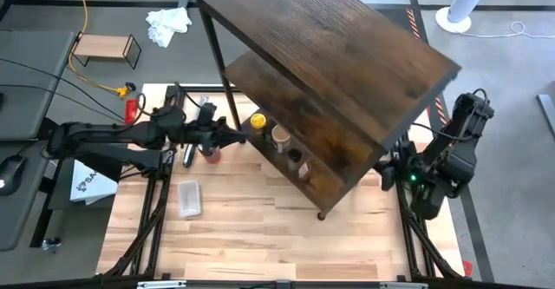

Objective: Shelf spices
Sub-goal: Move the shelf on the top middle of the table

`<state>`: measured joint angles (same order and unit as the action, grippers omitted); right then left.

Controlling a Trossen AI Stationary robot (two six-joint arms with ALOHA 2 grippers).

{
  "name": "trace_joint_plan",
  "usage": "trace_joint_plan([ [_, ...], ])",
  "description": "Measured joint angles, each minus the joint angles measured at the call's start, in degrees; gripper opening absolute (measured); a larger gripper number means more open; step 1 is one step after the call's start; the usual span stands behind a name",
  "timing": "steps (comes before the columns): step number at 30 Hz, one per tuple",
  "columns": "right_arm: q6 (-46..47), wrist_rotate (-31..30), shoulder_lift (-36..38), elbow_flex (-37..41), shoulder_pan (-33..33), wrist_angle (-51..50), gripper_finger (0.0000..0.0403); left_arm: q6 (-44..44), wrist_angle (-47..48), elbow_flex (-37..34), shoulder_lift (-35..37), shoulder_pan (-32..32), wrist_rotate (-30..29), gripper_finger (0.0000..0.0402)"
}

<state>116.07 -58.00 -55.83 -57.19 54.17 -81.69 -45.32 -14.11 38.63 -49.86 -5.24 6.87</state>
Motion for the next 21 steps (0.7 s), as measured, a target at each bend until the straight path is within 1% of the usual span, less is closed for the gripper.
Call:
trace_joint_plan([
  [5, -3.1, -1.8, 0.9, 0.0, -4.8, -2.2, 0.0000, 1.0, 5.7, 0.0, 5.4, 0.0, -0.4, 0.0000],
  [12, -9.7, -2.3, 1.2, 0.0, -12.8, -2.9, 0.0000, 2.1, 12.9, 0.0, 11.5, 0.0, -7.6, 0.0000],
  [15, -11.7, -2.6, 1.2, 0.0, -17.1, -3.9, 0.0000, 2.1, 14.4, 0.0, 12.8, 0.0, -8.7, 0.0000],
  [21, -16.3, -4.5, 1.2, 0.0, -25.6, -4.9, 0.0000, 2.1, 14.6, 0.0, 13.3, 0.0, -9.0, 0.0000],
])
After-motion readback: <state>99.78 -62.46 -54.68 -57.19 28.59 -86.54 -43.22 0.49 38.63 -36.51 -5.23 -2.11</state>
